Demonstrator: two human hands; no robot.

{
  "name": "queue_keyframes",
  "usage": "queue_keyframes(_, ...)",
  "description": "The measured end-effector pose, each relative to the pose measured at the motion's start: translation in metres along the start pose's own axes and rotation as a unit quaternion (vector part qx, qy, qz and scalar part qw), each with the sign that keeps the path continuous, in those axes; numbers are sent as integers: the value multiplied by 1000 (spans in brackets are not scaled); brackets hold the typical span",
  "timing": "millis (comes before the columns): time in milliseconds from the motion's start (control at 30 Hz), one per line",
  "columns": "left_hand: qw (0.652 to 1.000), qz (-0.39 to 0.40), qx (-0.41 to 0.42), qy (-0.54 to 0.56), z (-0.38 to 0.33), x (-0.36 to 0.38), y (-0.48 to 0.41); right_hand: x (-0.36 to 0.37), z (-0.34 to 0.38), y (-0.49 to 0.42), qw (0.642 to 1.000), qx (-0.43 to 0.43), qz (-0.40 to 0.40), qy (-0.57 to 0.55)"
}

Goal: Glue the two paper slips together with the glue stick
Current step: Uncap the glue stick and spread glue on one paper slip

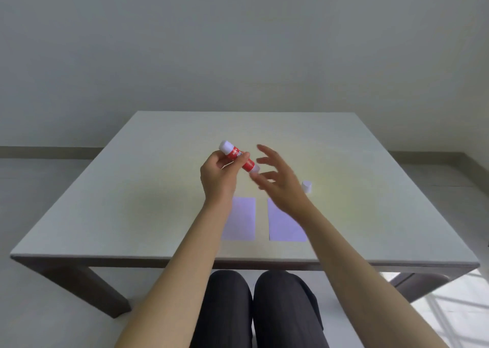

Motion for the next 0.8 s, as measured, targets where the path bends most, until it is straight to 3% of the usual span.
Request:
queue_keyframes(100, 998, -47, -32, 36, -2, 4, 2, 20, 13, 2, 997, -31, -35, -59)
queue_keyframes(167, 995, -46, -60, 61, -1, 3, 2, 21, 14, -1, 994, -23, -75, -76)
queue_keyframes(267, 993, -22, -75, 90, -3, 0, 2, 22, 16, -1, 991, 7, -71, -115)
queue_keyframes(367, 994, 25, -59, 88, -7, 0, 3, 22, 16, -3, 963, 107, -66, -239)
queue_keyframes(433, 994, 73, -37, 72, -9, 2, 6, 20, 18, -5, 916, 210, -57, -336)
queue_keyframes(500, 991, 112, -27, 62, -11, 4, 9, 16, 18, -7, 880, 280, -48, -381)
queue_keyframes(533, 990, 120, -27, 65, -11, 4, 10, 14, 18, -6, 878, 289, -43, -380)
queue_keyframes(600, 989, 116, -34, 85, -12, 4, 11, 11, 17, -4, 903, 253, -30, -346)
queue_keyframes(700, 993, 78, -27, 85, -12, 2, 8, 8, 18, 2, 954, 105, -25, -278)
queue_keyframes(800, 995, 57, -21, 80, -15, 1, 7, 8, 17, 3, 964, 71, -24, -254)
Point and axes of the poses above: each hand's wrist, its own y-axis away from the middle knuckle, its own x-axis out of the palm, z = x × y, the point moved 1 cm from there along -y, towards the middle knuckle, and after that the axes turned 1 degree about y, right-handed, at the moved point
